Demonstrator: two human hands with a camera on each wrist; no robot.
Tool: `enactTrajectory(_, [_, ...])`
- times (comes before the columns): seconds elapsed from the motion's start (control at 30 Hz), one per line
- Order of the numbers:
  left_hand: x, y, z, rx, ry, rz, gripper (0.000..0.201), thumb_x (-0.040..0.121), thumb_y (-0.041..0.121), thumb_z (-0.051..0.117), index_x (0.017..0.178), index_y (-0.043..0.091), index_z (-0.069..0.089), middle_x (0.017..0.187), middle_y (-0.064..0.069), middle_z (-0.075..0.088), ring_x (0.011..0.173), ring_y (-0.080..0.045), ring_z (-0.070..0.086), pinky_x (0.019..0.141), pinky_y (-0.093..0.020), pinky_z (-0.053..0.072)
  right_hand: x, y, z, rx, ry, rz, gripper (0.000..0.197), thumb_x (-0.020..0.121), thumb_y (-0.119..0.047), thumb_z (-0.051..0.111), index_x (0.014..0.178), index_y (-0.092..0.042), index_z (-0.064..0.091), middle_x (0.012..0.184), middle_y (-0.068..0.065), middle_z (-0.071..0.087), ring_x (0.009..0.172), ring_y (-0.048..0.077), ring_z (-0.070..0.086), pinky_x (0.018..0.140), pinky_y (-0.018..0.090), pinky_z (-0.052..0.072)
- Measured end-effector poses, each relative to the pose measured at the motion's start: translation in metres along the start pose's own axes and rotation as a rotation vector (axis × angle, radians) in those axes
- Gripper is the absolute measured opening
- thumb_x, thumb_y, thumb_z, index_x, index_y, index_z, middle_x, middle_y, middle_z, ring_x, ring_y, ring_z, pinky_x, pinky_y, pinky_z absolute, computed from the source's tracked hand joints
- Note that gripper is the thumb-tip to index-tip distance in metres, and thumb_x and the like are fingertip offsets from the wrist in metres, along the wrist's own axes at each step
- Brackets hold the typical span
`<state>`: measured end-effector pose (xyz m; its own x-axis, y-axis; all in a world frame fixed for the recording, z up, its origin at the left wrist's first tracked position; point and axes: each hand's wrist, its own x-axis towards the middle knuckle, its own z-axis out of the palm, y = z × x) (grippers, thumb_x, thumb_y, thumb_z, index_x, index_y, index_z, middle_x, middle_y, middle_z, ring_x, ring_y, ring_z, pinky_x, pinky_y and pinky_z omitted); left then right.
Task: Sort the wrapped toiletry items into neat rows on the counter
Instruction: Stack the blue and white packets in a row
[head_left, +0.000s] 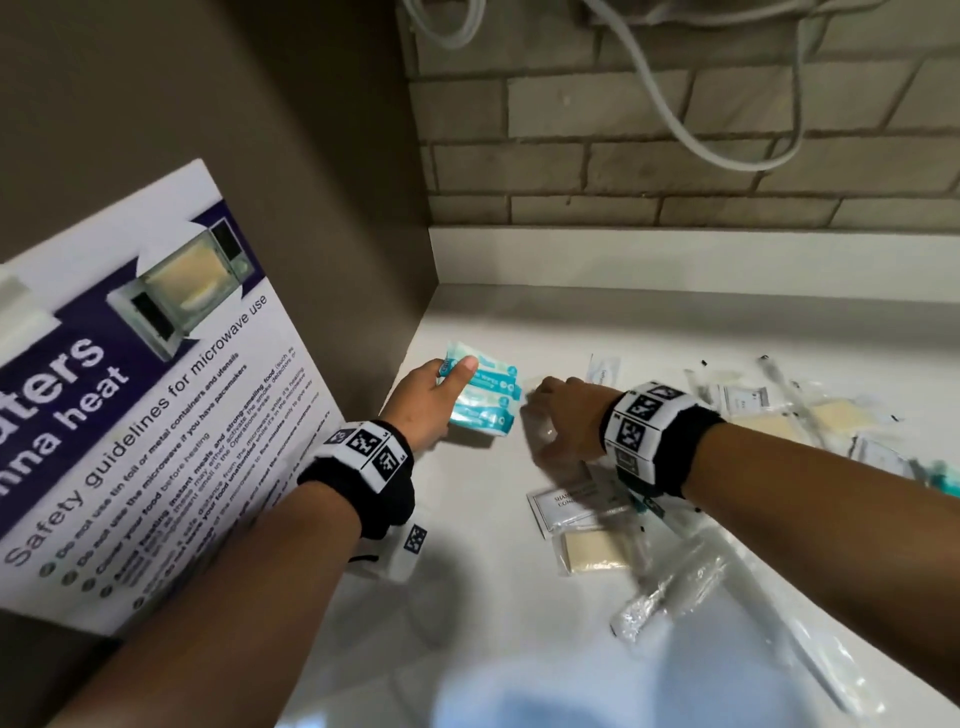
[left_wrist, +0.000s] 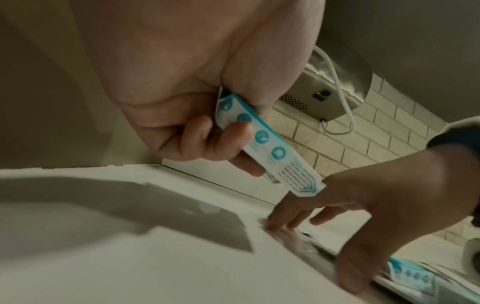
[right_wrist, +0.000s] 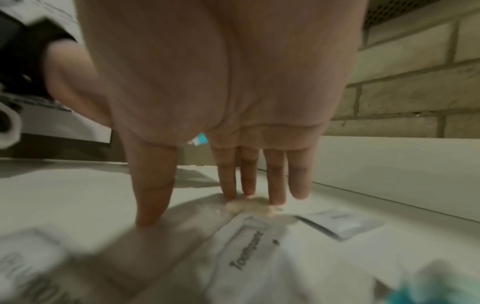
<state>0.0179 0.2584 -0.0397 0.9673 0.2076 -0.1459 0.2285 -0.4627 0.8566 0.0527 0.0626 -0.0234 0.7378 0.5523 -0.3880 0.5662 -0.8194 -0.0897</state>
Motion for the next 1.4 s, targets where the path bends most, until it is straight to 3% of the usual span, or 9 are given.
enactTrajectory(0.17, [0.010, 0.003, 0.011, -0.036, -0.015, -0.020, 0.049, 0.095, 0.058, 0.043, 0.101, 0.013, 0.061, 0.089, -0.006, 0.071, 0.055, -0.013, 0.054, 0.046, -0.022, 0.039, -0.010, 0.014, 0.001, -0.004, -0.027, 0.017, 0.069, 0.080, -0.043, 0.069, 0.137, -0.015, 0.044, 0.131, 0.005, 0.046, 0.121, 0.028, 0.049, 0.097, 0.040, 0.047])
enactTrajectory(0.33, [0.016, 0.011, 0.022, -0.072, -0.070, -0.038, 0.051, 0.095, 0.058, 0.042, 0.108, 0.012, 0.058, 0.099, -0.005, 0.072, 0.071, -0.016, 0.064, 0.049, -0.021, 0.040, -0.025, 0.018, 0.004, 0.066, -0.022, 0.012, 0.071, 0.079, -0.052, 0.065, 0.138, -0.020, 0.044, 0.138, 0.002, 0.041, 0.125, 0.025, 0.046, 0.101, 0.043, 0.046])
enactTrajectory(0.43, [0.022, 0.013, 0.021, -0.079, -0.070, -0.077, 0.059, 0.086, 0.069, 0.042, 0.105, 0.016, 0.058, 0.100, -0.005, 0.072, 0.080, -0.025, 0.067, 0.057, -0.027, 0.043, -0.035, 0.020, -0.002, 0.160, 0.031, 0.014, 0.073, 0.081, -0.050, 0.065, 0.143, -0.021, 0.041, 0.145, 0.000, 0.037, 0.128, 0.023, 0.045, 0.104, 0.041, 0.043])
enactTrajectory(0.6, [0.058, -0.002, 0.024, -0.101, -0.089, -0.122, 0.079, 0.063, 0.080, 0.045, 0.108, 0.017, 0.060, 0.107, -0.009, 0.073, 0.092, -0.031, 0.072, 0.079, -0.047, 0.056, -0.052, 0.030, -0.007, 0.197, 0.005, 0.043, 0.059, 0.079, -0.053, 0.067, 0.131, -0.031, 0.050, 0.123, -0.006, 0.054, 0.102, 0.013, 0.054, 0.095, 0.036, 0.048])
enactTrajectory(0.77, [0.075, 0.007, 0.023, 0.165, -0.102, -0.141, 0.066, 0.089, 0.067, 0.035, 0.110, 0.010, 0.062, 0.103, -0.009, 0.073, 0.081, -0.026, 0.070, 0.056, -0.026, 0.046, -0.063, 0.048, -0.006, 0.187, -0.121, 0.045, 0.077, 0.067, -0.040, 0.082, 0.134, -0.032, 0.045, 0.123, -0.008, 0.047, 0.109, 0.010, 0.042, 0.101, 0.033, 0.041])
enactTrajectory(0.87, [0.084, 0.006, 0.026, 0.339, -0.073, -0.144, 0.059, 0.098, 0.058, 0.032, 0.115, 0.008, 0.057, 0.104, -0.009, 0.071, 0.081, -0.024, 0.068, 0.054, -0.025, 0.044, -0.068, 0.052, 0.000, 0.165, -0.109, 0.024, 0.086, 0.062, -0.040, 0.085, 0.135, -0.032, 0.041, 0.125, -0.005, 0.038, 0.116, 0.013, 0.035, 0.102, 0.036, 0.042])
enactTrajectory(1.0, [0.095, 0.006, 0.029, 0.507, -0.037, -0.159, 0.061, 0.099, 0.057, 0.029, 0.125, 0.005, 0.048, 0.112, -0.014, 0.067, 0.092, -0.029, 0.066, 0.075, -0.033, 0.051, -0.075, 0.054, 0.001, 0.069, -0.081, 0.057, 0.080, 0.064, -0.052, 0.080, 0.131, -0.027, 0.045, 0.118, -0.007, 0.042, 0.113, 0.012, 0.037, 0.099, 0.034, 0.045])
enactTrajectory(1.17, [0.087, 0.008, 0.029, 0.678, -0.036, -0.126, 0.055, 0.104, 0.041, 0.023, 0.134, -0.001, 0.042, 0.131, -0.024, 0.052, 0.118, -0.040, 0.052, 0.096, -0.043, 0.042, -0.075, 0.048, -0.003, -0.062, -0.192, 0.062, 0.084, 0.070, -0.032, 0.080, 0.141, -0.026, 0.036, 0.128, -0.003, 0.047, 0.119, 0.015, 0.044, 0.102, 0.033, 0.044])
enactTrajectory(1.4, [0.086, -0.001, 0.041, 0.822, -0.044, -0.144, 0.060, 0.100, 0.053, 0.024, 0.132, 0.005, 0.043, 0.102, -0.013, 0.057, 0.088, -0.031, 0.058, 0.070, -0.033, 0.043, -0.075, 0.047, -0.002, 0.072, -0.182, 0.073, 0.052, 0.072, -0.021, 0.078, 0.118, -0.033, 0.057, 0.102, -0.016, 0.056, 0.104, 0.013, 0.056, 0.095, 0.031, 0.048])
